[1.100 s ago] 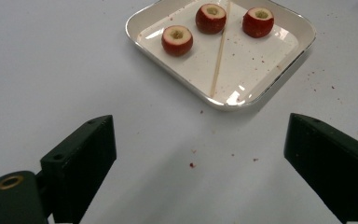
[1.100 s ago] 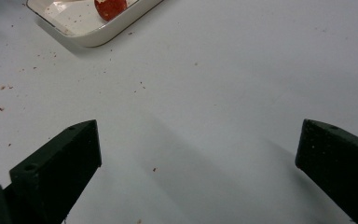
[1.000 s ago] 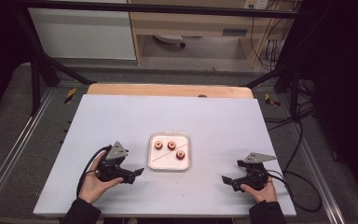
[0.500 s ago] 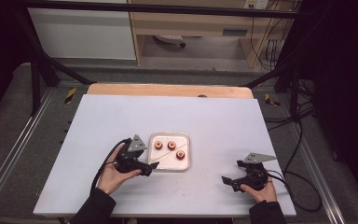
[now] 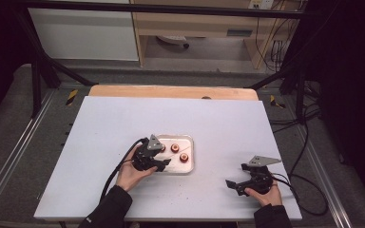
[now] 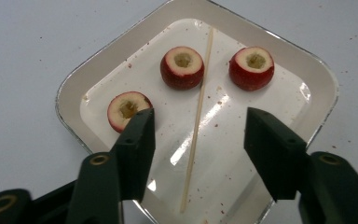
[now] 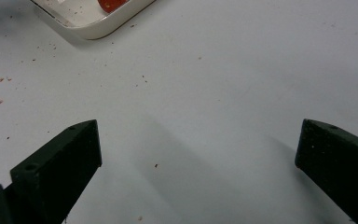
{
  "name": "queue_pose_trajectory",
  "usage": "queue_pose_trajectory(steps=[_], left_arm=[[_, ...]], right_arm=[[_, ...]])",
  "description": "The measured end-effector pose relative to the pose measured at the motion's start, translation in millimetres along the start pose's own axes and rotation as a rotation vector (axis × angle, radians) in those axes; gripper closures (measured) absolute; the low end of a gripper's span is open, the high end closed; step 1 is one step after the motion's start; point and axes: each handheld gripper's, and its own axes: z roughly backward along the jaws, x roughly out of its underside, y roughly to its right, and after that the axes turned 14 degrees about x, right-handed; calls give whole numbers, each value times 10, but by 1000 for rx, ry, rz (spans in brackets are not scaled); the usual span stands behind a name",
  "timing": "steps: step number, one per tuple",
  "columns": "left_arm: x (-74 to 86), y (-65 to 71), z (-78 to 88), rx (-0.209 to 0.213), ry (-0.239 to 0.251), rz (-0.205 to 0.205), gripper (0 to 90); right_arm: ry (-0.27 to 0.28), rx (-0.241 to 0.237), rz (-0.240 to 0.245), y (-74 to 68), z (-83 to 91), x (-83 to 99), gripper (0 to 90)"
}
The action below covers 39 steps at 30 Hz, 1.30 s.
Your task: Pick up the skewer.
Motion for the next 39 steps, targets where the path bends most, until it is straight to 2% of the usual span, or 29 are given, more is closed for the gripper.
queue_pose_trajectory(steps=[3,8,14,20,26,32,39], left_arm=[[4,-49,-60,15,-12,23,557],[18,-64,-122,34,-35,21,691],[32,-62,-163,46,-54,11,791],[40,-75,-167,38,-54,-1,872],[42,-57,-174,34,-53,-24,881],[58,-53,-158,40,-36,-22,884],[39,18,-19,59,16,-34,885]], right_arm=[[-4,-2,0,0,1,-1,10],[-3,-1,5,-2,-5,2,10],[-2,0,5,-1,2,1,11],[-6,-1,8,-3,-2,4,11],[-5,0,7,-6,-5,5,12],[-4,1,8,-8,-6,6,13],[-2,0,9,-7,1,5,13]])
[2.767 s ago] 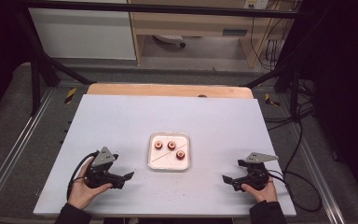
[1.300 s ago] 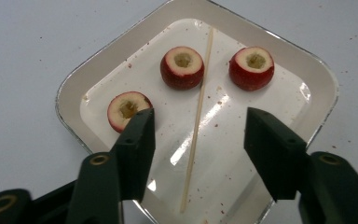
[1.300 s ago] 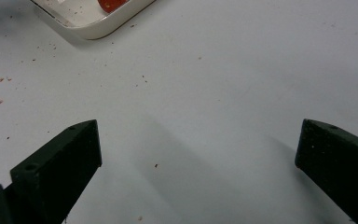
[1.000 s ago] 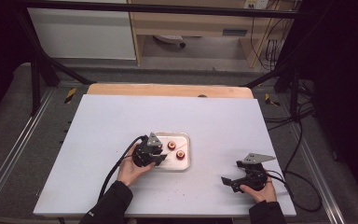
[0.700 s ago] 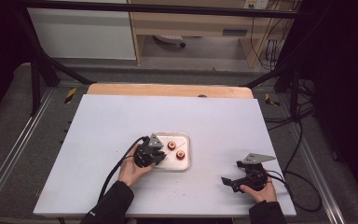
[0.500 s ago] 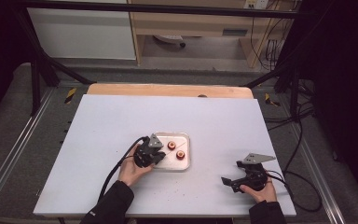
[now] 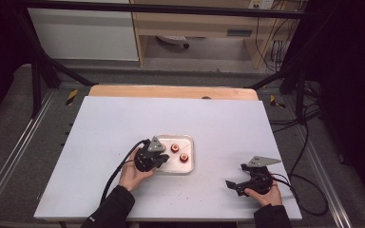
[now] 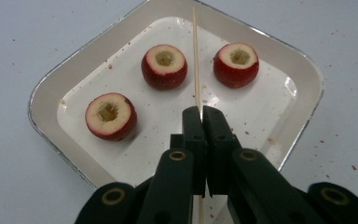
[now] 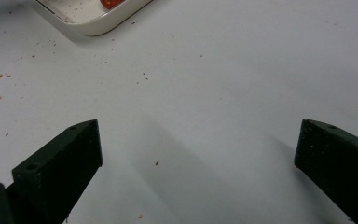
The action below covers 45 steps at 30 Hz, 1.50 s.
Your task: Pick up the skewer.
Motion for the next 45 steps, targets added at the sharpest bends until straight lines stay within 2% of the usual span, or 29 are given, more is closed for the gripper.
queue_pose_trajectory(steps=[9,22,28,34,45], left_arm=[[16,62,102,17,17,0,885],[4,212,206,41,31,-27,885],[-9,284,224,50,17,-48,885],[-43,362,213,68,13,-62,885],[-132,523,191,98,-5,-93,885]], right_arm=[[0,5,7,-23,-4,-14,7],[1,31,62,-111,-14,-79,6],[4,41,107,-174,-30,-117,12],[11,52,176,-256,-38,-172,15],[14,67,273,-399,-56,-251,27]])
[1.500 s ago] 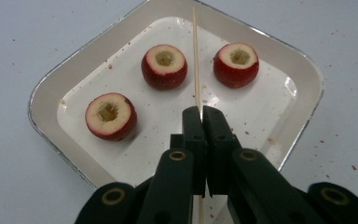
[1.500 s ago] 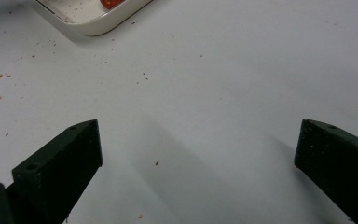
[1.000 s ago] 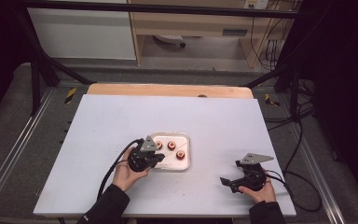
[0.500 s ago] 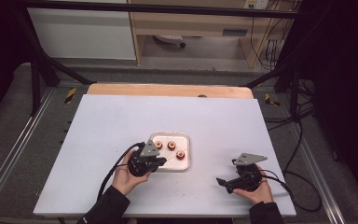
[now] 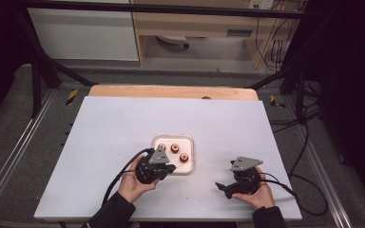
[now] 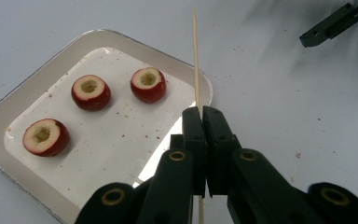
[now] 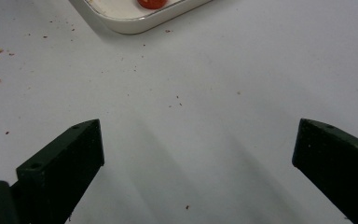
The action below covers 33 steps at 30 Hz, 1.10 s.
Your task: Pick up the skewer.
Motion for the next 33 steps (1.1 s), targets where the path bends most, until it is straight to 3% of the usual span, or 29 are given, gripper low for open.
queue_pose_trajectory(steps=[11,20,23,33], left_arm=[[-82,95,-96,18,-31,-22,885],[-146,152,-217,37,-67,-42,885],[-171,158,-255,42,-82,-43,885],[-303,198,-334,49,-101,-60,885]], right_arm=[[4,27,92,-69,10,-77,36],[14,49,221,-163,26,-157,74],[20,68,293,-203,35,-193,98],[53,80,403,-276,58,-316,157]])
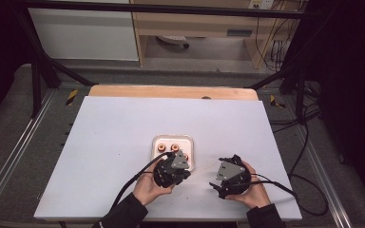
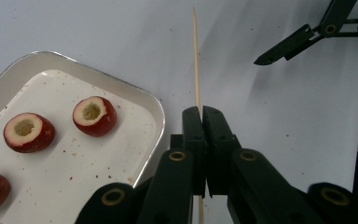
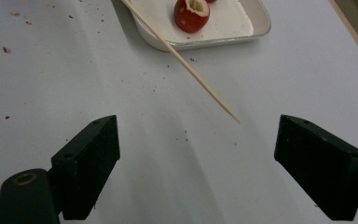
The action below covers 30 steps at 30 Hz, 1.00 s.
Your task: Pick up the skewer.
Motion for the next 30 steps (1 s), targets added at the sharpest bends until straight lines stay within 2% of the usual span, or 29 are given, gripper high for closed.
queue_pose_trajectory(steps=[6,12,14,15,20,30], left_arm=[[-60,12,-43,6,-15,-12,885],[-130,31,-116,18,-26,-20,885],[-139,33,-125,20,-30,-21,885],[-146,35,-135,23,-33,-23,885],[-192,49,-185,38,-45,-29,885],[-233,68,-228,42,-63,-38,885]], right_arm=[[37,8,67,-5,2,-41,221],[62,9,182,-36,-28,-55,338],[68,7,198,-40,-33,-53,358],[78,3,231,-47,-48,-49,403],[83,10,336,-73,-62,-32,518],[87,18,469,-115,-57,-50,726]])
